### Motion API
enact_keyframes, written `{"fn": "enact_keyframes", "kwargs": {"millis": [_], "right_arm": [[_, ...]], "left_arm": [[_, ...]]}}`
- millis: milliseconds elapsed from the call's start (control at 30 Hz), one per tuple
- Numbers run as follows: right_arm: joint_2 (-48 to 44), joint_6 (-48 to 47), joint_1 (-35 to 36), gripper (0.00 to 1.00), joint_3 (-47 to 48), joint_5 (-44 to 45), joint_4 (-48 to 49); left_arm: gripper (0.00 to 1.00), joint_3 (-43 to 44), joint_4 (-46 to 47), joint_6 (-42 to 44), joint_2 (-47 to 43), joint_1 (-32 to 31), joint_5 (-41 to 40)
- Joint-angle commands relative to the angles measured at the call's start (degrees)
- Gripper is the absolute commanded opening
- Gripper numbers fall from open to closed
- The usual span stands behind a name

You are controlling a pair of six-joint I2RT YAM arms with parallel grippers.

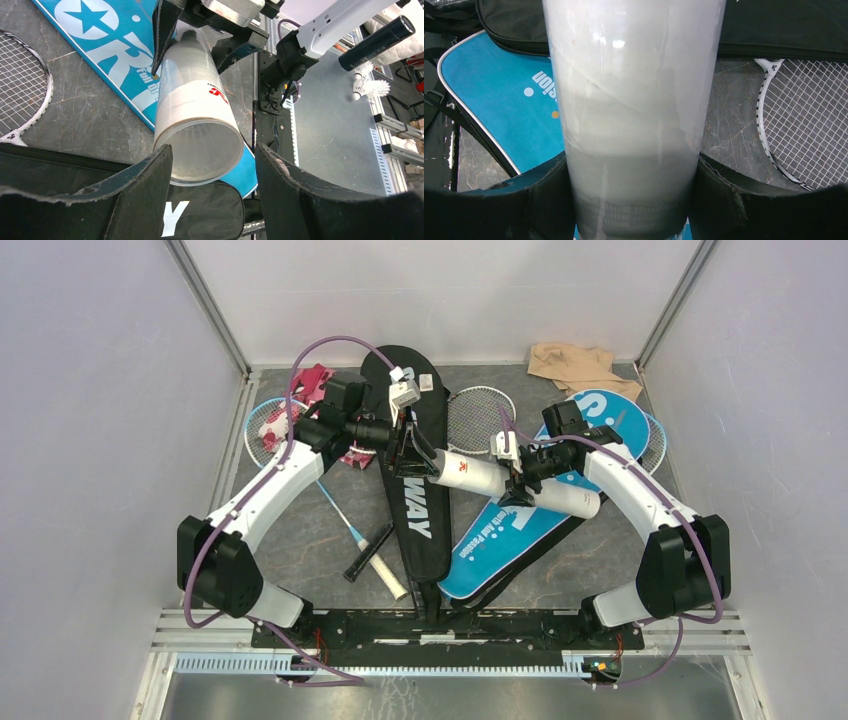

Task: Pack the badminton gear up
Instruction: Close the lid on the shuttle tube.

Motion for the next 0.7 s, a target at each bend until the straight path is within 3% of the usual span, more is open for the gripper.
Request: {"fn": "enact_keyframes", "kwargs": {"millis": [0, 667], "right_arm": [[-1.8, -1.2, 1.1, 0.05, 2.6, -6.7, 1.7], [-2.4, 0.0, 1.8, 0.05, 1.4, -6.8, 4.6]], "left_arm": [[0.69, -0.1, 0.8, 1.8, -0.6, -0.3, -1.9], [0.7, -0.4, 1.3, 1.3, 1.6, -2.4, 0.3]]}}
